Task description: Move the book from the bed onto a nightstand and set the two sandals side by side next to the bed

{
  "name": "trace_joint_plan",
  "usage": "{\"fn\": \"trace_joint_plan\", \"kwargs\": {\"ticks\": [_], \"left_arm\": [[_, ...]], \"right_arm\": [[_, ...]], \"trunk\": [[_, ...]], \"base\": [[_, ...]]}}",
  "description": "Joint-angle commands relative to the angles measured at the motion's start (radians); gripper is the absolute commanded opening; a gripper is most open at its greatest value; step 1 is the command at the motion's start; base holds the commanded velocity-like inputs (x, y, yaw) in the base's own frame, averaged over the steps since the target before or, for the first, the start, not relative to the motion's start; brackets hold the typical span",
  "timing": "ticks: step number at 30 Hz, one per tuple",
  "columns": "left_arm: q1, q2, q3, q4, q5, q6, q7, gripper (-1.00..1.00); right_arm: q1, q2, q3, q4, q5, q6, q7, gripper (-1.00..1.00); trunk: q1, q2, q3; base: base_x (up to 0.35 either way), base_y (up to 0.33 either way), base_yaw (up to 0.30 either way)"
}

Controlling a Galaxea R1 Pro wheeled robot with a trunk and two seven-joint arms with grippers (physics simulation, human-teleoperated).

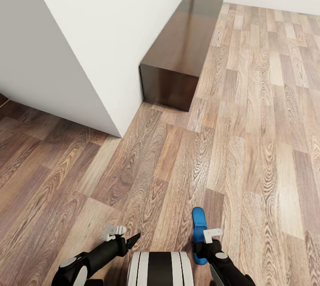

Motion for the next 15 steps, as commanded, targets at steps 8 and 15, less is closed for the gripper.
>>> {"fn": "trace_joint_plan", "kwargs": {"ticks": [8, 15], "left_arm": [[0.0, 0.001, -0.001, -0.001, 0.01, 0.008, 0.001, 1.0], [0.0, 0.001, -0.001, -0.001, 0.011, 0.008, 0.001, 1.0]], "right_arm": [[0.0, -0.001, 0.005, -0.002, 0.004, 0.007, -0.005, -1.0], [0.0, -0.002, 0.005, -0.002, 0.003, 0.007, -0.006, -1.0]], "trunk": [[0.0, 0.0, -0.001], [0.0, 0.0, -0.001]], "base": [[0.0, 0.0, 0.0], [0.0, 0.0, 0.0]]}}
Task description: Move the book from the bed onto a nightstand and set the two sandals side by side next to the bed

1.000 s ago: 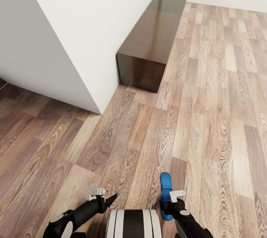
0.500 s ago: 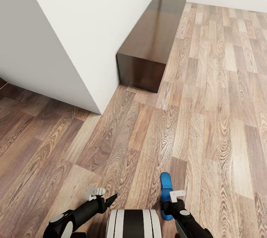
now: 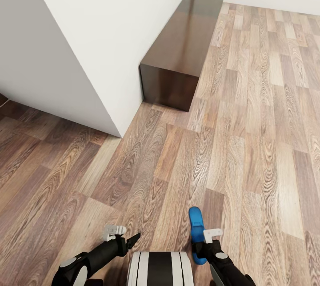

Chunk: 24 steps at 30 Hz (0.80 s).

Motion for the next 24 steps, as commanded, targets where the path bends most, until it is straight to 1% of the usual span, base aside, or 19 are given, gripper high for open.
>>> {"fn": "trace_joint_plan", "kwargs": {"ticks": [1, 8, 24], "left_arm": [[0.0, 0.001, -0.001, -0.001, 0.01, 0.008, 0.001, 1.0], [0.0, 0.001, -0.001, -0.001, 0.01, 0.009, 0.0, 1.0], [0.0, 0.001, -0.001, -0.001, 0.01, 0.01, 0.001, 1.0]], "right_arm": [[0.0, -0.001, 0.004, -0.002, 0.004, 0.007, -0.006, -1.0], [0.0, 0.0, 0.003, -0.002, 0.003, 0.007, -0.006, -1.0], [0.0, 0.0, 0.004, -0.002, 0.003, 0.008, -0.006, -1.0]], "trunk": [[0.0, 0.0, -0.001], [0.0, 0.0, -0.001], [-0.007, 0.004, 0.061]], "base": [[0.0, 0.0, 0.0], [0.0, 0.0, 0.0], [0.0, 0.0, 0.0]]}}
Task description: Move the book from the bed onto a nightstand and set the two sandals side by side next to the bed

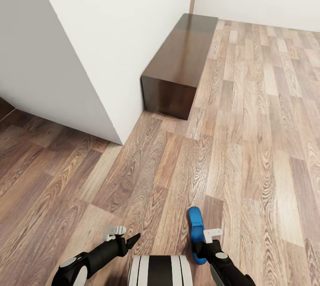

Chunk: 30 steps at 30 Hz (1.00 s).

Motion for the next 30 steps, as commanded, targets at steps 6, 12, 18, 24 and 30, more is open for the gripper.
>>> {"fn": "trace_joint_plan", "kwargs": {"ticks": [6, 12, 18, 24, 30], "left_arm": [[0.0, 0.001, -0.001, -0.001, 0.01, 0.008, 0.001, 1.0], [0.0, 0.001, -0.001, -0.001, 0.01, 0.008, 0.001, 1.0], [0.0, 0.001, -0.001, -0.001, 0.01, 0.008, 0.001, 1.0], [0.0, 0.001, 0.0, -0.001, 0.01, 0.008, 0.001, 1.0], [0.0, 0.001, 0.001, -0.001, 0.012, 0.008, -0.002, 1.0]], "right_arm": [[0.0, 0.0, 0.005, -0.002, 0.003, 0.007, -0.007, -1.0], [0.0, 0.0, 0.005, -0.002, 0.003, 0.007, -0.007, -1.0], [0.0, -0.001, 0.004, -0.004, 0.003, 0.007, -0.007, -1.0], [0.0, -0.002, 0.003, -0.007, 0.003, 0.008, -0.006, -1.0], [0.0, -0.003, 0.003, -0.017, 0.003, 0.008, -0.005, -1.0]], "trunk": [[-0.003, 0.001, 0.023], [-0.006, 0.003, 0.046], [-0.008, 0.004, 0.069], [-0.011, 0.005, 0.092], [-0.014, 0.007, 0.116]], "base": [[0.0, 0.0, 0.0], [0.0, 0.0, 0.0], [0.0, 0.0, 0.0], [0.0, 0.0, 0.0], [0.0, 0.0, 0.0]]}}
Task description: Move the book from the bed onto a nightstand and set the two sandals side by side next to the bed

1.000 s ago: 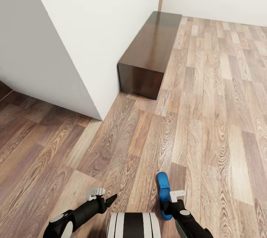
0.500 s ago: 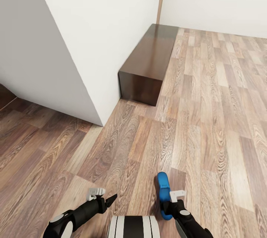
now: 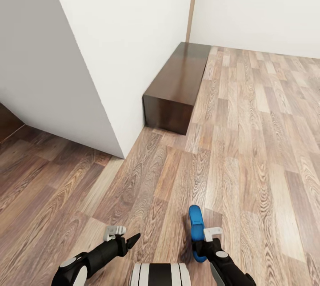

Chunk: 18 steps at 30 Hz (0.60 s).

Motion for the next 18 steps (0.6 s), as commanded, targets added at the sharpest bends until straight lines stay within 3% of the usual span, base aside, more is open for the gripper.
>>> {"fn": "trace_joint_plan", "kwargs": {"ticks": [1, 18], "left_arm": [[0.0, 0.001, -0.001, -0.001, 0.01, 0.008, 0.0, 1.0], [0.0, 0.001, 0.0, -0.002, 0.01, 0.008, -0.001, 1.0]], "right_arm": [[0.0, -0.001, 0.004, -0.004, 0.003, 0.007, -0.006, -1.0], [0.0, -0.004, 0.003, -0.084, 0.003, 0.007, -0.005, -1.0]], "trunk": [[-0.001, 0.0, 0.003], [-0.008, 0.004, 0.069]], "base": [[0.0, 0.0, 0.0], [0.0, 0.0, 0.0]]}}
